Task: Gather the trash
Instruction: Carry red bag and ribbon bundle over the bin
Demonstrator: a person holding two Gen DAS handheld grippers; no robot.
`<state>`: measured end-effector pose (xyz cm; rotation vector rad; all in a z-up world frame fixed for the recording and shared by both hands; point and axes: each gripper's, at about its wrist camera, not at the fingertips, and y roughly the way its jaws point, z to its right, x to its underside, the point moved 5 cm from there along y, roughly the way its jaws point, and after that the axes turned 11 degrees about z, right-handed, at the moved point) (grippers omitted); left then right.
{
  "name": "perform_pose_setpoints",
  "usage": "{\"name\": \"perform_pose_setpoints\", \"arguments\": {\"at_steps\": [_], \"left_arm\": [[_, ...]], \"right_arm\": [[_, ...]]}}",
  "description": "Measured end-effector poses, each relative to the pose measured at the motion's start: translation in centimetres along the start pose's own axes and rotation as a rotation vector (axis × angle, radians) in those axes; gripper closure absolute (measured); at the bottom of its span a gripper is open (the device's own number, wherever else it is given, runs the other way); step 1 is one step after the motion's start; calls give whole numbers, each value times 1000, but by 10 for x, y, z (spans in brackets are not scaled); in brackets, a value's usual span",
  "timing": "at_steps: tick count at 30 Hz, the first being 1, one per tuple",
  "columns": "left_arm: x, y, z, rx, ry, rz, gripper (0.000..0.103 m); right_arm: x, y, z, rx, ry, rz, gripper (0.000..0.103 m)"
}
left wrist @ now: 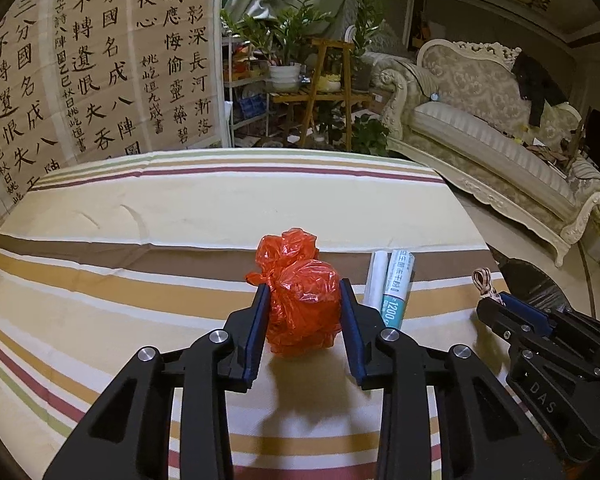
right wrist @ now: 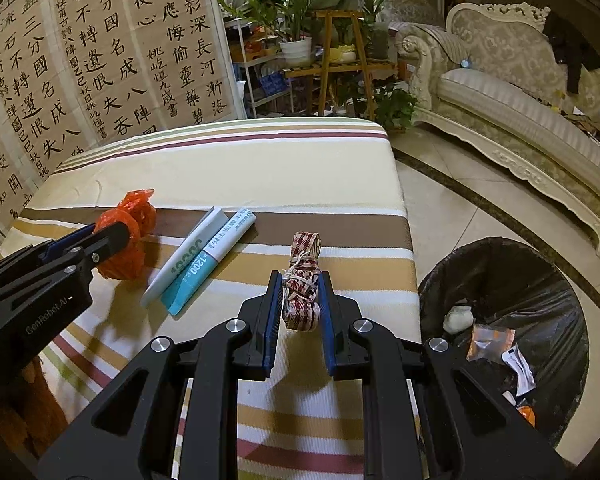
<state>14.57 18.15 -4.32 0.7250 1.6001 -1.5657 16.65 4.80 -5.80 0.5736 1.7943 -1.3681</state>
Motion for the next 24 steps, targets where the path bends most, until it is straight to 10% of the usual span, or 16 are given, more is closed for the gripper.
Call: {"name": "perform_pose_setpoints", "arguments": {"at_steps": [24], "left_arm": [[14,-70,27,-19,37,85,68]], "right_arm": [[20,-76,19,30,24,76,85]]}}
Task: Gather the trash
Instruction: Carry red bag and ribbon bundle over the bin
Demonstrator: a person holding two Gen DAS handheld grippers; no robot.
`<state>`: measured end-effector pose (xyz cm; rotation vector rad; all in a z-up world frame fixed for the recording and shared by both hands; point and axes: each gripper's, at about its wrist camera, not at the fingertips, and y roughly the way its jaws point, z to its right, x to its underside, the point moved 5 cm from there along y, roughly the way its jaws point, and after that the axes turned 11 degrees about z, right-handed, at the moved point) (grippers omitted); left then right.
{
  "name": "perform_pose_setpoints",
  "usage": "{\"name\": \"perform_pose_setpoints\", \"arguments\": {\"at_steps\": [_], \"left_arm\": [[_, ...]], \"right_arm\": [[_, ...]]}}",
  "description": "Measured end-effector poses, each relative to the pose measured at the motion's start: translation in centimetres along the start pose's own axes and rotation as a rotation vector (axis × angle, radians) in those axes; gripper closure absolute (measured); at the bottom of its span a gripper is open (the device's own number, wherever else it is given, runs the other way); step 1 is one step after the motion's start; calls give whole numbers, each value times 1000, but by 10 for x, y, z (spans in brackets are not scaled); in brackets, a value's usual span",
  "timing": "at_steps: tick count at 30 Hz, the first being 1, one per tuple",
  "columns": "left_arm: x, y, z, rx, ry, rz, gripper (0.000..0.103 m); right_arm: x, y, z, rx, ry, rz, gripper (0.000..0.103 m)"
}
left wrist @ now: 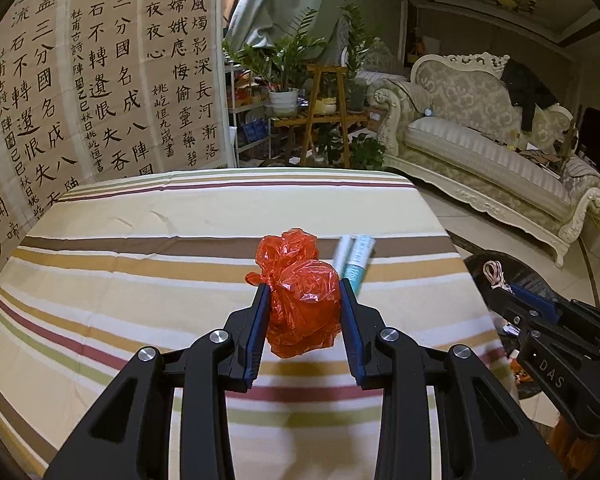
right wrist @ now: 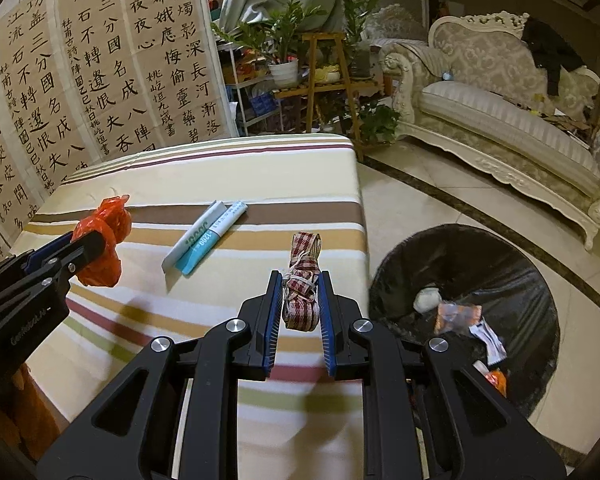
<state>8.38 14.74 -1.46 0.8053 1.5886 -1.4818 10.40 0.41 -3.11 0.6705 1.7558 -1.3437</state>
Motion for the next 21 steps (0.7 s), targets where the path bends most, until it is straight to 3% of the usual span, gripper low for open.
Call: {"name": "perform_pose_setpoints", "arguments": {"at_steps": [21], "left_arm": [[12,-31,79,105,76,38,68]], "right_arm": [[21,-52,60,85,64,41,85]]}}
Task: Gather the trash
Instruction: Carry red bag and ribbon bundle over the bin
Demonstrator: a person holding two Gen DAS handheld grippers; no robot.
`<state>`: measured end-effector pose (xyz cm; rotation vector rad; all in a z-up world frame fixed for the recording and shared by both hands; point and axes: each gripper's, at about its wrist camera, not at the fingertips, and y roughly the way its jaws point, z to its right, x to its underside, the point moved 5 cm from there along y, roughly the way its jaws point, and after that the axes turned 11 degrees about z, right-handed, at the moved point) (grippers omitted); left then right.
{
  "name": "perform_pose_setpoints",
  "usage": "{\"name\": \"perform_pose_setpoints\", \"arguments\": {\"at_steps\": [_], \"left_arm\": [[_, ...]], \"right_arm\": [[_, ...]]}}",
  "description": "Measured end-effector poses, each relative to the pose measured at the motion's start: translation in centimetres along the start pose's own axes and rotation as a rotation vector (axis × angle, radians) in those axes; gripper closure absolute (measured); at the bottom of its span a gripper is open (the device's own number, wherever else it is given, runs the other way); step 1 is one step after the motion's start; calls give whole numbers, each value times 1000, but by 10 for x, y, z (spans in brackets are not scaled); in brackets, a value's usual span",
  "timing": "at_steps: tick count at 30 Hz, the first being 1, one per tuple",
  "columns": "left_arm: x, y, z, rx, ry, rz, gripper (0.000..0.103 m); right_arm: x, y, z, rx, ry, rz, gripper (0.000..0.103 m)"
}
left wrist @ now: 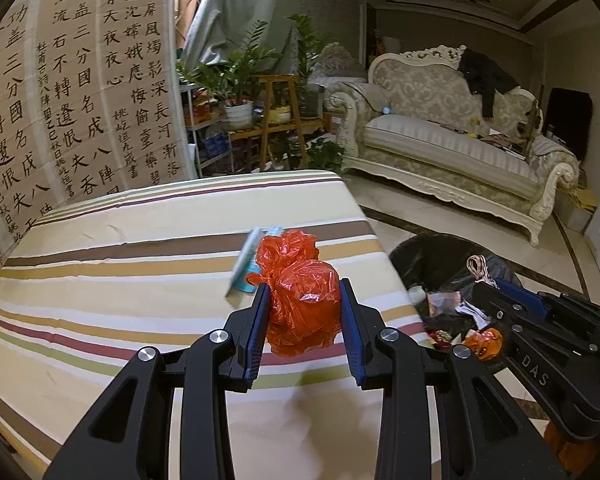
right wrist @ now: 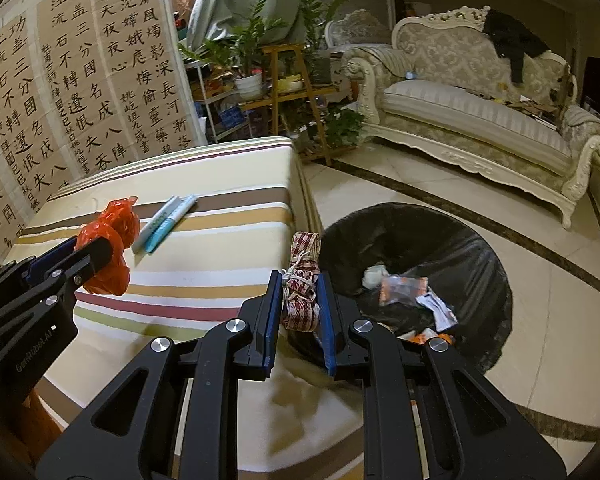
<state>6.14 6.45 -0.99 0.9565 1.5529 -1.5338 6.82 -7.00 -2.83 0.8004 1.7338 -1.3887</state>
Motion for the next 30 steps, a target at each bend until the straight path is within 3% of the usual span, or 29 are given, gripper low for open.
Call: {"name": "perform_pose_setpoints", "arguments": {"at_steps": [16,30], "left_arm": [[-2,15,56,105,73,21,68],[-5,65,114,151,151,-19,68]], "right_arm": [[-3,-13,59,140,52,29,85],[-4,17,110,210,99,19,85]]}}
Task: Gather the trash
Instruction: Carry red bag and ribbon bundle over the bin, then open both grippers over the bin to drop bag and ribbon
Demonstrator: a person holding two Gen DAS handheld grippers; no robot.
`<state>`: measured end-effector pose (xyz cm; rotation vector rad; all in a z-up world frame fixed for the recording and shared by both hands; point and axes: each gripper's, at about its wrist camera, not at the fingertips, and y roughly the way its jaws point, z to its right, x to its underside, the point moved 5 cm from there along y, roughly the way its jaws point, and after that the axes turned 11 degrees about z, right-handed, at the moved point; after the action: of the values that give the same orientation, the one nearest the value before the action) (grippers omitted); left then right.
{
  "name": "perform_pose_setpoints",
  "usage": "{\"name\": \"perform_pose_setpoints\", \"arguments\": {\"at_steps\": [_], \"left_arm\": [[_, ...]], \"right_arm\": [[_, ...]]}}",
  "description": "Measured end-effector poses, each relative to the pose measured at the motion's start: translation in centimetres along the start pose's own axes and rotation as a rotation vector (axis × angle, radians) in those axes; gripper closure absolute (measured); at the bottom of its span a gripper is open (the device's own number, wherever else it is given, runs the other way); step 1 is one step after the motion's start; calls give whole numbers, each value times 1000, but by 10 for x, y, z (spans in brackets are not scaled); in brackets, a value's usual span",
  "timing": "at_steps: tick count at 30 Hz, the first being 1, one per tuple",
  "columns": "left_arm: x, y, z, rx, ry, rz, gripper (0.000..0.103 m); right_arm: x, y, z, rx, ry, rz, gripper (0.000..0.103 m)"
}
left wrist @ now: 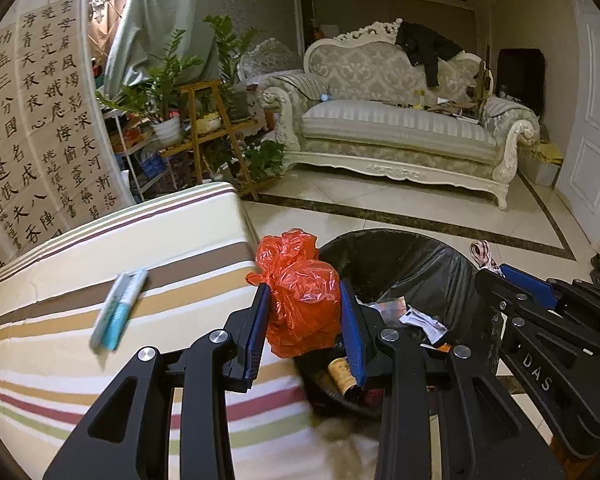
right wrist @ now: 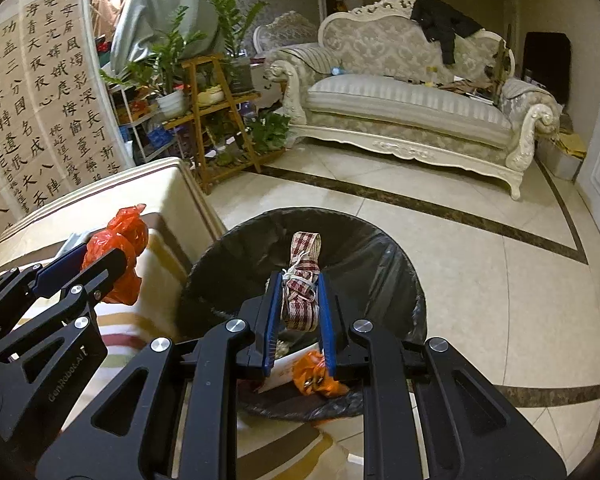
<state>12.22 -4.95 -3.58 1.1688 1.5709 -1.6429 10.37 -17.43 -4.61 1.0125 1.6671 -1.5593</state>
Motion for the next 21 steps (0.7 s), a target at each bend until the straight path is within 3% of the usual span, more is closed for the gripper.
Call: {"name": "perform_pose_setpoints", "arguments": {"at_steps": [21], "left_arm": [[0,47,23,-1,54,-66,64]], "right_arm": [[4,41,22,31,46,-41,84]]}}
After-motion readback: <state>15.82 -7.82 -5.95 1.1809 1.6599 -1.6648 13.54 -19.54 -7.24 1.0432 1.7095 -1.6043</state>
